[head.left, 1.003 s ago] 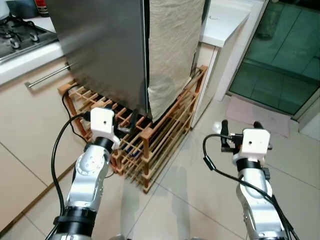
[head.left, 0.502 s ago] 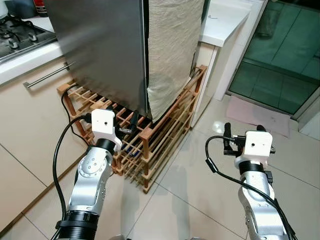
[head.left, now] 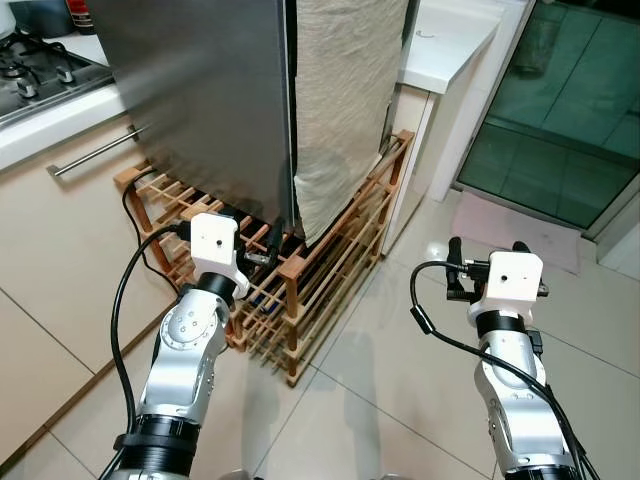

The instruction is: Restocking fridge

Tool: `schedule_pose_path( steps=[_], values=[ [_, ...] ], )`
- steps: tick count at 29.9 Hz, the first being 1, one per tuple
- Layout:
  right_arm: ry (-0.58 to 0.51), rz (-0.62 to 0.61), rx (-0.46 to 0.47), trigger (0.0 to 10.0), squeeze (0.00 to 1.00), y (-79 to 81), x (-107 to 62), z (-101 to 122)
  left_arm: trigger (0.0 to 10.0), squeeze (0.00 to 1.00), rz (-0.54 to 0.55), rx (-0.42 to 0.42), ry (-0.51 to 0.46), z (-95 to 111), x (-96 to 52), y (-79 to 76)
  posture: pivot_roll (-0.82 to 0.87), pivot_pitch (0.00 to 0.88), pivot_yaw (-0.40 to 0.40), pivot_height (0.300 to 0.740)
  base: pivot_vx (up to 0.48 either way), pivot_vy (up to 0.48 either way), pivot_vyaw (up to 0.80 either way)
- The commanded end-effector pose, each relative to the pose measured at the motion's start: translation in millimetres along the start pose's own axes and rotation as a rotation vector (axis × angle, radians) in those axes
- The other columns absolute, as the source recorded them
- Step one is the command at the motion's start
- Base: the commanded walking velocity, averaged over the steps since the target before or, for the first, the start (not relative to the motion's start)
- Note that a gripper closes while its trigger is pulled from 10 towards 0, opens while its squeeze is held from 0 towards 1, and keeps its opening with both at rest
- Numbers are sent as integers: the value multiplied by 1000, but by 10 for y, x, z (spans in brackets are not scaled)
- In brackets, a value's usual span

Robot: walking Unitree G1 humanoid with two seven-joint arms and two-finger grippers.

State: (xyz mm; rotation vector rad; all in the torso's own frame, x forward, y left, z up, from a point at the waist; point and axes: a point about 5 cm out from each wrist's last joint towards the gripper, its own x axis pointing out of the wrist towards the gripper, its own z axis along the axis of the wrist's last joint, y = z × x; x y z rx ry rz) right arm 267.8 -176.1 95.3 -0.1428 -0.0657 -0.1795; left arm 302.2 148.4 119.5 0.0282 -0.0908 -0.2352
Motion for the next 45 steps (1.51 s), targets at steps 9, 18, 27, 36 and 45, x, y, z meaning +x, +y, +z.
schedule_pose_path(
  steps=[9, 18, 27, 36, 45],
  values=[
    [-2, -6, -11, 10000, 0, -18, 42, -8, 10000, 0, 41, 0, 0, 21, 90, 47, -85, 0, 2, 740, 165, -263, 0],
    [0, 1, -11, 10000, 0, 6, 53, -22, 10000, 0, 37, -15, -25, 77, 162, 41, -86, 0, 3, 740, 0, 0, 0],
    [-74, -21, -34, 10000, 0, -24, 48, 120, 10000, 0, 21, -15, -68, 151, 188, -2, -95, 0, 5, 740, 309, 0, 0],
    [-71, -17, -37, 10000, 0, -6, 63, 111, 10000, 0, 12, -16, -86, 182, 201, -30, -91, 0, 4, 740, 480, 0, 0],
    [-96, -8, -37, 10000, 0, 10, 8, 190, 10000, 0, 25, -11, -102, 236, 189, 16, -89, 0, -2, 740, 0, 0, 0]
  ],
)
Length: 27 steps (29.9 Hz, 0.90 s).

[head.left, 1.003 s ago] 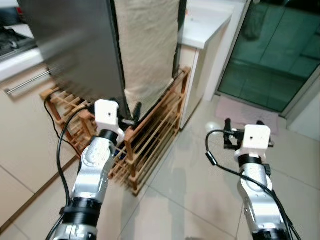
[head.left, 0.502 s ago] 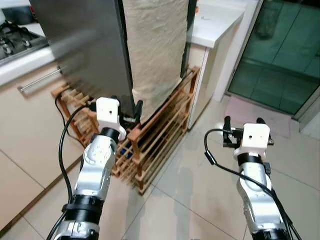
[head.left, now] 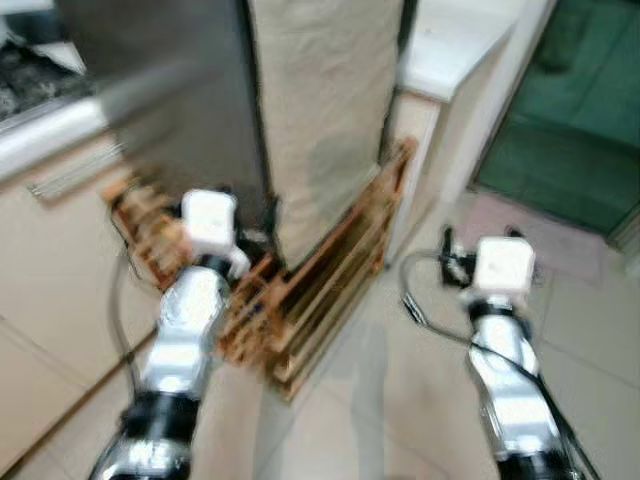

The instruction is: Restocking fridge

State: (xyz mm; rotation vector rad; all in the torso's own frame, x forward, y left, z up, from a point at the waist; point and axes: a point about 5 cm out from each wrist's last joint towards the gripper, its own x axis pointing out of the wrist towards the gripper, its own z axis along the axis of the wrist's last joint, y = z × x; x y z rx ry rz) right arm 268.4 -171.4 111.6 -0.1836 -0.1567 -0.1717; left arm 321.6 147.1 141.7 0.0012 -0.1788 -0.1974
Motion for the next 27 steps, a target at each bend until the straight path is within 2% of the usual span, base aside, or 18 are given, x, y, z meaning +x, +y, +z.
schedule_pose_path(
  steps=[1, 4, 5, 8, 11, 18, 23, 27],
  values=[
    [-2, 24, -10, 10000, 0, 3, -104, 58, 10000, 0, -18, 25, -16, 77, -47, 9, -90, 0, -7, 740, 0, 0, 0],
    [16, 61, -21, 10000, 0, 4, -239, 60, 10000, 0, -28, 49, -11, 97, -125, 53, -93, 0, -10, 740, 0, 0, 0],
    [16, 61, -21, 10000, 0, 4, -239, 60, 10000, 0, -28, 49, -11, 97, -125, 53, -93, 0, -10, 740, 0, 0, 0],
    [30, 65, -33, 10000, 0, -91, -339, 56, 10000, 0, -79, 17, 34, 61, -244, 45, -98, 0, -10, 740, 0, 0, 0],
    [42, 54, -15, 10000, 0, -142, -332, 78, 10000, 0, -81, 4, 21, 134, -267, -2, -101, 0, -9, 740, 0, 0, 0],
    [44, 60, -11, 10000, 0, -140, -345, 121, 10000, 0, -132, -41, -34, 270, -310, -88, -100, 0, -12, 740, 0, 0, 0],
    [32, 47, -19, 10000, 0, -161, -311, 161, 10000, 0, -183, -51, -92, 407, -346, -190, -100, 0, -10, 740, 338, -337, 0],
    [33, 47, -22, 10000, 0, -163, -301, 159, 10000, 0, -185, -51, -105, 431, -348, -202, -100, 0, -10, 740, 367, -302, 0]
  ],
)
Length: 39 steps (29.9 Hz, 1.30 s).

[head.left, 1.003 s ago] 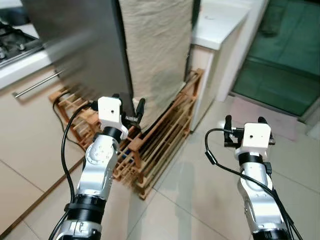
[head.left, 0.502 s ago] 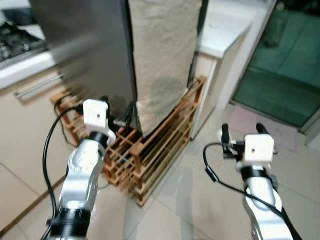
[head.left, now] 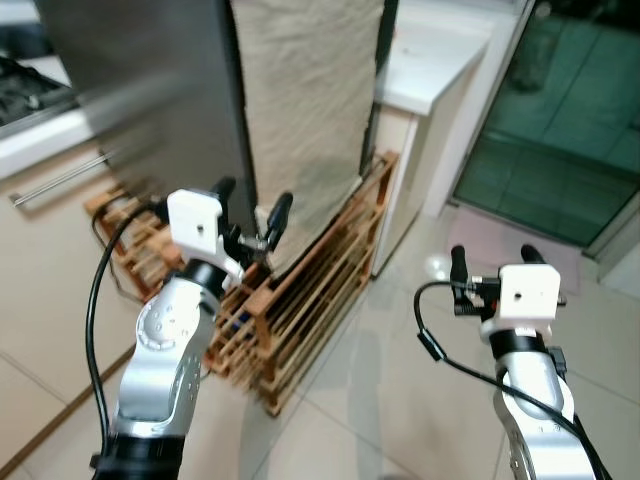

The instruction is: Restocking fridge

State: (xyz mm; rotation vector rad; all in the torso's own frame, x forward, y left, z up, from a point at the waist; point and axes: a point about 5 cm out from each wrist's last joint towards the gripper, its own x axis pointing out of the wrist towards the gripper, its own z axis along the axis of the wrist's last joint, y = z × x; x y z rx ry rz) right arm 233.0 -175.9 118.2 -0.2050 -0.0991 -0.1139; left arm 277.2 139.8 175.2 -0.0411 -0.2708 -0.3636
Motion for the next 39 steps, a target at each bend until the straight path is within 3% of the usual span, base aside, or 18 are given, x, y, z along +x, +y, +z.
schedule_pose_path(
  steps=[1, 9, 15, 22, 28, 30, 32, 39],
  values=[
    [-18, -18, -2, 10000, 0, -45, 24, 54, 10000, 0, -22, -4, -8, 23, 17, -49, -100, 0, -10, 740, 386, -277, 0],
    [-16, -17, -9, 10000, 0, -42, 55, 39, 10000, 0, 45, 35, 8, 62, 90, 11, -98, 0, -10, 740, 135, -66, 0],
    [-8, -16, -13, 10000, 0, -48, 51, 12, 10000, 0, 31, -4, -53, 232, 143, 19, -100, 0, -10, 740, 0, 0, 0],
    [-1, -22, -13, 10000, 0, -58, 94, -6, 10000, 0, 78, 7, -69, 373, 313, 196, -103, 0, -4, 740, 0, 0, 0],
    [-10, -26, -13, 10000, 0, -59, 112, 8, 10000, 0, 14, -56, 31, 232, 481, 155, -110, 0, -1, 740, 0, 0, 0],
    [-12, -28, -14, 10000, 0, -69, 115, 11, 10000, 0, 12, -38, 45, 200, 508, 152, -113, 0, 0, 740, 0, 0, 0],
    [-17, -38, -20, 10000, 0, -106, 128, 23, 10000, 0, 70, -8, 93, 95, 594, 227, -128, 0, 4, 740, 0, 0, 0],
    [-18, -52, -31, 10000, 0, -149, 116, 27, 10000, 0, 111, -17, 98, 74, 654, 294, -136, 0, 6, 740, 0, 0, 0]
  ],
)
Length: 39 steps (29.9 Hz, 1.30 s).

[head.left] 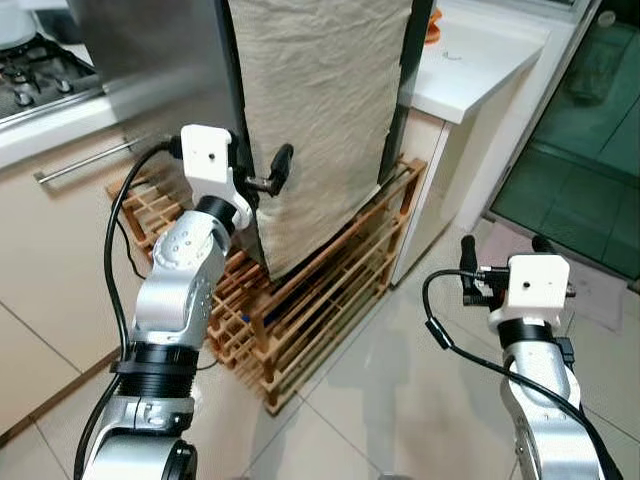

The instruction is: Restocking fridge

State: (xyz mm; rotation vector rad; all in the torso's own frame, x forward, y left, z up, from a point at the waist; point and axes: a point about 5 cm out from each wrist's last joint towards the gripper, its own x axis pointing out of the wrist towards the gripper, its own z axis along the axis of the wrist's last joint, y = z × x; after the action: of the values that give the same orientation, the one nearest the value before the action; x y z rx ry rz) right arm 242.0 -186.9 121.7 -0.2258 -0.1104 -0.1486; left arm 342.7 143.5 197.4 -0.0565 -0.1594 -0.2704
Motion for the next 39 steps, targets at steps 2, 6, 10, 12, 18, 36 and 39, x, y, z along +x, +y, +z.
schedule_pose_path(
  steps=[2, 6, 10, 12, 18, 36, 39],
  values=[
    [-7, -20, -10, 10000, 0, -52, 9, 19, 10000, 0, 4, -19, -5, 10, 30, 0, -146, 0, 6, 740, 0, 0, 0],
    [-4, -20, -9, 10000, 0, -54, 11, 13, 10000, 0, -27, -34, -13, 1, 36, -55, -144, 0, 4, 740, 0, 0, 0],
    [11, -23, -1, 10000, 0, -66, 26, -17, 10000, 0, -102, -68, -10, 5, 31, -136, -142, 0, 2, 740, 0, 0, 0],
    [16, -24, 0, 10000, 0, -68, 32, -27, 10000, 0, -136, -74, -6, 3, 26, -166, -142, 0, 2, 740, 0, 0, 0],
    [49, -35, -1, 10000, 0, -115, 48, -108, 10000, 0, -206, -96, 22, -54, 7, -257, -139, 0, -3, 740, 0, 0, 0],
    [202, -15, 3, 10000, 0, -210, -97, -511, 10000, 0, -478, -260, 91, -110, 39, -665, -151, 0, -6, 740, 0, 0, 0],
    [205, -15, 28, 10000, 0, -179, -84, -505, 10000, 0, -490, -260, 79, -94, 62, -703, -153, 0, -4, 740, 0, 0, 0]
  ],
)
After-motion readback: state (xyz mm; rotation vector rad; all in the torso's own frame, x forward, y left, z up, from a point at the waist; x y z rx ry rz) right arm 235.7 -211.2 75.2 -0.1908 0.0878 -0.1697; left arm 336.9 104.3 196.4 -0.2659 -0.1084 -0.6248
